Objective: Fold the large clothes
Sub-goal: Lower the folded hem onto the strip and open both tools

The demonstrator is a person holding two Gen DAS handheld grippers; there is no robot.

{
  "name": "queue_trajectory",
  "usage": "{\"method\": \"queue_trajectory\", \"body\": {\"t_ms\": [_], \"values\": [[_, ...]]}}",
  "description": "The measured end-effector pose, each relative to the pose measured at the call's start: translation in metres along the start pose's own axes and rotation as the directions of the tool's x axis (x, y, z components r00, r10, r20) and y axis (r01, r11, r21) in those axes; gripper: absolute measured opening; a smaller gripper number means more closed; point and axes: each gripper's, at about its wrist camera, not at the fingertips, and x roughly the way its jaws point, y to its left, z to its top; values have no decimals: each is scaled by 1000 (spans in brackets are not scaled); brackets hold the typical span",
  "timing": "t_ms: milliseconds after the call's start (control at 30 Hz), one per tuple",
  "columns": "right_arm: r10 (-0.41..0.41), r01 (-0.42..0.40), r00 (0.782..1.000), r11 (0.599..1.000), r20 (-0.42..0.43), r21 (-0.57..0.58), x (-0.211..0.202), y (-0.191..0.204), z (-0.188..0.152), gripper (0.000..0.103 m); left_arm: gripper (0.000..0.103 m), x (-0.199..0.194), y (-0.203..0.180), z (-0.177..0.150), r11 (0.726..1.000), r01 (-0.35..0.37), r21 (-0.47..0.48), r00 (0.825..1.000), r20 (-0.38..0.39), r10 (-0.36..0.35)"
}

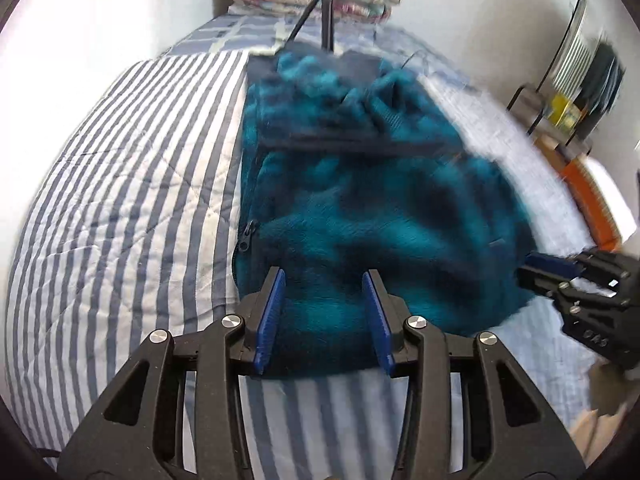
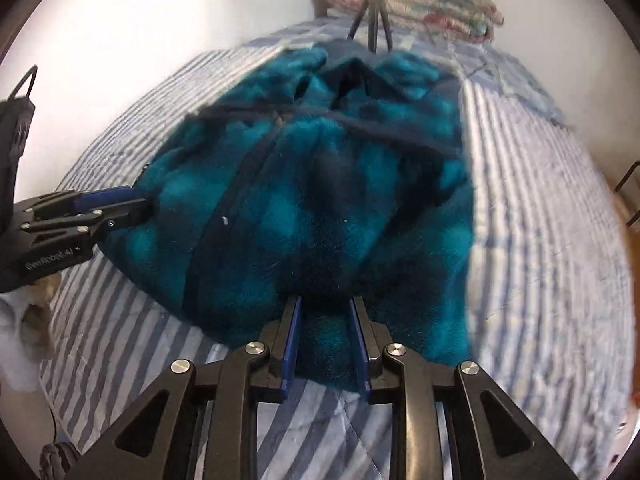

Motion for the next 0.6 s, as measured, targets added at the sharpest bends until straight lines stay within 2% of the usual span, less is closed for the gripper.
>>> {"method": "queue_trajectory", "body": {"t_ms": [167, 300, 367, 600], "values": [[-13, 3, 988, 998, 152, 65, -87, -12, 8, 31, 42, -81, -7, 26, 999, 40, -9, 993, 115, -38], [-25, 4, 966, 997, 258, 83, -157, -15, 28, 39, 42, -159, -23, 59, 998, 59, 25, 971, 231, -63], [-35, 10, 952, 997, 305, 81, -198, -10, 40, 40, 42, -196, -31, 75, 997, 59, 43, 960, 270, -68], [-79, 55, 892, 996, 445, 65, -314, 13, 62, 42, 42, -328, -63, 134, 992, 76, 100, 896, 431, -112]]}}
